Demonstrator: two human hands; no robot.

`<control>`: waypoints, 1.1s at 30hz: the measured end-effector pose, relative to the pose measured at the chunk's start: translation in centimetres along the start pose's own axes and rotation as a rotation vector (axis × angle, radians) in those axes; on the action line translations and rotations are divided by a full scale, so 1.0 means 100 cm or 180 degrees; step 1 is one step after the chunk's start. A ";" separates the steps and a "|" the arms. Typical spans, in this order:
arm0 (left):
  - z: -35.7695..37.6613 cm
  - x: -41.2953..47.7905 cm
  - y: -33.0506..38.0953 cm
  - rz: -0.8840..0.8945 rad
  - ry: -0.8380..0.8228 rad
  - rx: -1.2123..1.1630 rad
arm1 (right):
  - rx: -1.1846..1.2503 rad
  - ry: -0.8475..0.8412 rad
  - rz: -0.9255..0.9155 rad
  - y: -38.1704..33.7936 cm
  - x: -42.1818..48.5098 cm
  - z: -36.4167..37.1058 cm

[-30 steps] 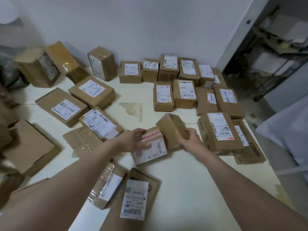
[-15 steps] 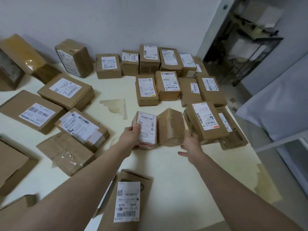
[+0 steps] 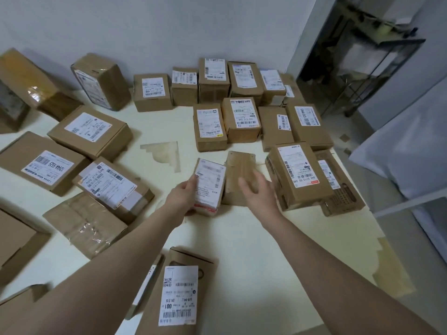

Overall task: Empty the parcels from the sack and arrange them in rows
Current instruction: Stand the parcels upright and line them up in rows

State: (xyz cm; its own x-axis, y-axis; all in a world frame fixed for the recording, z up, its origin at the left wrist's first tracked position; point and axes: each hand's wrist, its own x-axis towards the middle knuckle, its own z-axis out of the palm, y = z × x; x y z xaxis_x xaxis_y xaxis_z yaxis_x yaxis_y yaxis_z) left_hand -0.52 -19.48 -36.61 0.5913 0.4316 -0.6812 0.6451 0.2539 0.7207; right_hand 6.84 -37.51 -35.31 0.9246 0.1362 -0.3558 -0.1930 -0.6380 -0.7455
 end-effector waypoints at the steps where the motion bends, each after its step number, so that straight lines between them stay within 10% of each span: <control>1: 0.002 -0.001 -0.001 -0.0061 -0.0092 0.0014 | -0.0188 -0.0246 0.0012 -0.006 0.002 0.006; 9: -0.005 -0.002 0.000 0.0440 0.0286 -0.0125 | -0.1189 0.0359 0.0198 -0.024 0.006 0.029; 15: -0.023 0.001 0.003 0.0384 0.0529 -0.0515 | 0.2634 -0.0171 0.1380 -0.003 0.011 0.011; 22: 0.014 0.000 0.006 0.0079 -0.0069 -0.0526 | 0.1115 0.0609 0.1016 0.006 0.014 0.009; 29: 0.034 0.003 0.005 0.0089 -0.0052 -0.0491 | 0.0118 -0.0198 0.0953 0.017 0.013 -0.007; 33: 0.039 0.008 0.000 0.0209 0.0075 -0.0368 | 0.0875 0.0010 0.1160 0.020 0.018 -0.015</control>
State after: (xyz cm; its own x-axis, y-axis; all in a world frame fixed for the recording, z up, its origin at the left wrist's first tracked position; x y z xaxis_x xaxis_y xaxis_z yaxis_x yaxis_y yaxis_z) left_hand 1.82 -22.56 -37.65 0.6181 0.4703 -0.6299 0.5445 0.3218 0.7746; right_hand 8.64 -39.67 -36.63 0.7811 -0.0624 -0.6213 -0.5855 -0.4189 -0.6940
